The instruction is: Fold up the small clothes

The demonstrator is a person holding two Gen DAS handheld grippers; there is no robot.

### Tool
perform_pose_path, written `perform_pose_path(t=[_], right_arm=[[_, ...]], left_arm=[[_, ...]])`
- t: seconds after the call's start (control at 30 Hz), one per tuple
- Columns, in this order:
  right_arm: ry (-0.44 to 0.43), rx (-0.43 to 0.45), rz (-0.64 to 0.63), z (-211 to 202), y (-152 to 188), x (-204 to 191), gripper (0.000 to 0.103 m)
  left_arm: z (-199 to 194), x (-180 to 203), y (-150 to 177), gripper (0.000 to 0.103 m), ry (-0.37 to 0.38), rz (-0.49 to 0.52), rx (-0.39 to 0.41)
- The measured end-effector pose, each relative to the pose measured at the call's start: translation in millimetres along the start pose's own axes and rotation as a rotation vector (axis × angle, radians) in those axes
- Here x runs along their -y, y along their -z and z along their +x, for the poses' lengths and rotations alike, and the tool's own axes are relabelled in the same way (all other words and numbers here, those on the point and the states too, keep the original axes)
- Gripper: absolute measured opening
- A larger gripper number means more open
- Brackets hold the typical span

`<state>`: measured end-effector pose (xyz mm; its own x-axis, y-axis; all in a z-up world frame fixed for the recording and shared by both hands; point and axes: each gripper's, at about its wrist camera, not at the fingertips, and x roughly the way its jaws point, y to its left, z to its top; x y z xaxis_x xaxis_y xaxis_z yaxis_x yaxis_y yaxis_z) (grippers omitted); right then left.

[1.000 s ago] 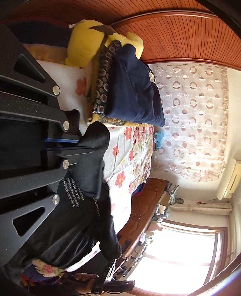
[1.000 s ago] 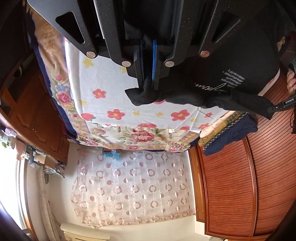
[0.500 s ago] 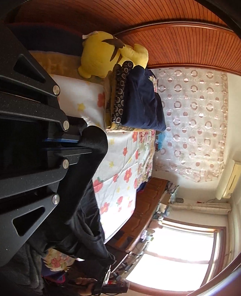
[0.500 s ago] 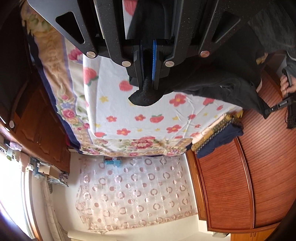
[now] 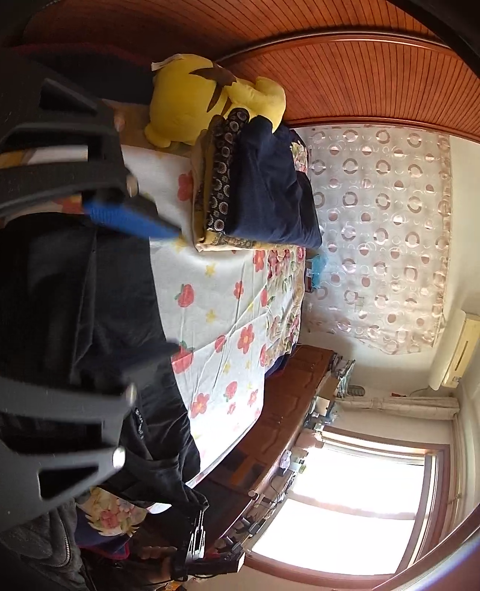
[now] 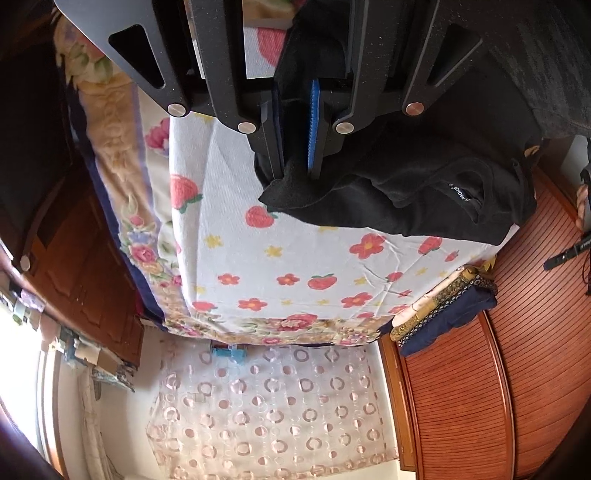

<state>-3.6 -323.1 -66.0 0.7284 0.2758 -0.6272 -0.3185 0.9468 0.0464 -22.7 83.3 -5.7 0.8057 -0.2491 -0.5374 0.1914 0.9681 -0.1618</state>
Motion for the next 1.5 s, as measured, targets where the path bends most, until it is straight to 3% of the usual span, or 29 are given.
perform_pose_path(t=[0.03,0.2,0.3,0.6,0.87,0.97,1.0,1.03,1.1,1.17,1.5], right_arm=[[0.006,0.003,-0.009,-2.4,-0.6,-2.2,0.015],[0.032,0.043,-0.050,-20.5,0.9,-10.4,0.036],[0.052,0.058,-0.057,-21.5,0.5,-12.3,0.043],[0.022,0.029,-0.042,36.6,-15.1,-9.0,0.043],[0.013,-0.146,0.020,105.0,-9.3,9.8,0.043],[-0.031,-0.156,0.044,108.3,-8.2,14.3,0.027],[-0.049,-0.147,0.043,106.4,-7.7,13.9,0.012],[-0.054,-0.126,0.038,104.9,-11.2,14.4,0.008],[-0.075,-0.064,0.039,93.0,-13.4,14.8,0.007],[-0.016,-0.028,0.039,84.9,-15.6,17.9,0.007],[0.057,-0.063,0.029,99.6,-15.6,11.8,0.007]], left_arm=[[3.0,-0.8,-1.3,0.080,0.002,-0.002,-0.004],[22.5,-7.6,-4.7,0.081,-0.052,0.008,-0.029],[37.4,-16.7,-5.6,0.081,-0.074,0.001,-0.060],[85.8,-36.3,4.6,0.081,-0.091,0.018,-0.156],[121.4,-49.7,23.6,0.081,-0.120,0.011,-0.265],[125.6,-51.2,28.8,0.081,-0.124,0.007,-0.286],[127.0,-51.7,30.2,0.081,-0.129,0.005,-0.293],[128.9,-53.3,31.6,0.081,-0.135,0.002,-0.303],[131.7,-55.9,34.5,0.081,-0.130,-0.014,-0.312],[132.9,-57.6,36.5,0.081,-0.128,-0.023,-0.315],[131.8,-55.6,39.8,0.081,-0.139,-0.003,-0.299]])
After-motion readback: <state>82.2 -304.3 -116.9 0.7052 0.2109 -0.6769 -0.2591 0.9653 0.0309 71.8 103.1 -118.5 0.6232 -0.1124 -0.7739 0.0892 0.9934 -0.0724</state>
